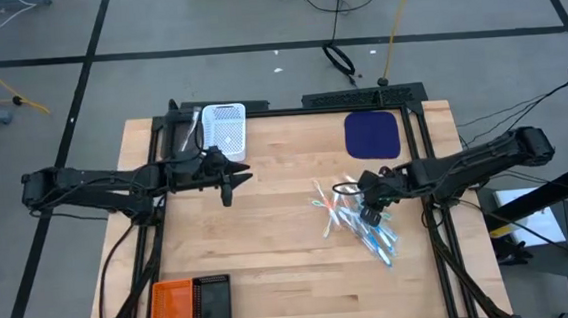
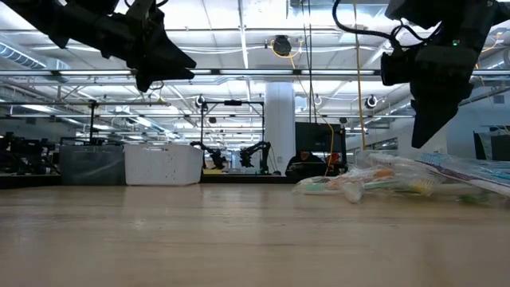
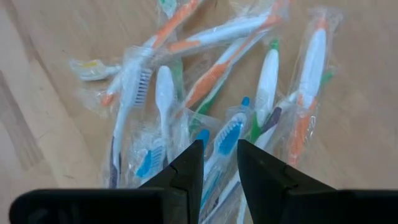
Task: Pick & Place Toothbrushes
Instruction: Put the blue toothbrush into the orange bin
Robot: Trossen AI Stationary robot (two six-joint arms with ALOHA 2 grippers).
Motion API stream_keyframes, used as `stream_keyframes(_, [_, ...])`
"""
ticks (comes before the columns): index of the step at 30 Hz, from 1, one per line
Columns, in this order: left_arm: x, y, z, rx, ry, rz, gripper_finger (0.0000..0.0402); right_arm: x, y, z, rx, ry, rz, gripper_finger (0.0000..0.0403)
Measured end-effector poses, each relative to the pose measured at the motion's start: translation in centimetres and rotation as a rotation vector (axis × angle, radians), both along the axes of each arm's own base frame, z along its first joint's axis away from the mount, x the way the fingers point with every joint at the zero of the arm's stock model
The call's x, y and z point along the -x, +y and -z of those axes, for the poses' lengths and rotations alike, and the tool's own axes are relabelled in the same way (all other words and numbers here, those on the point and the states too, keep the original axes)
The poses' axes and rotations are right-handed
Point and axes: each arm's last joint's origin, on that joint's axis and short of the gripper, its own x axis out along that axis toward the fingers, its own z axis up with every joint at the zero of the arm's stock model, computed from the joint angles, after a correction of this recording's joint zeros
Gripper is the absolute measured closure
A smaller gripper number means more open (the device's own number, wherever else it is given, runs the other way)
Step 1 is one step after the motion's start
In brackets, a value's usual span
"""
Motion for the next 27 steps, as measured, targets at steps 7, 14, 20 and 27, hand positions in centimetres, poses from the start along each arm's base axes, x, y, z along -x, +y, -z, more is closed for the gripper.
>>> stream_keyframes(7, [0.0, 0.0, 0.0, 0.001, 0.0, 0.0, 0.0265, -0.5, 0.1, 1.0, 0.008, 0.056, 0.001, 0.0314])
stream_keyframes(14, [0.0, 0.0, 0.0, 0.0, 0.001, 0.0, 0.0266, -1.0, 0.1, 1.8, 0.012, 0.089, 0.001, 0.0314])
stream_keyframes(20, [0.0, 0.0, 0.0, 0.001, 0.003, 0.0, 0.0266, -1.3, 0.2, 2.2, 0.013, 0.103, 0.005, 0.0314])
stream_keyframes(27, [0.0, 0.0, 0.0, 0.004, 0.004, 0.001, 0.0266, -0.4, 0.0, 3.9, 0.001, 0.124, 0.053, 0.0364])
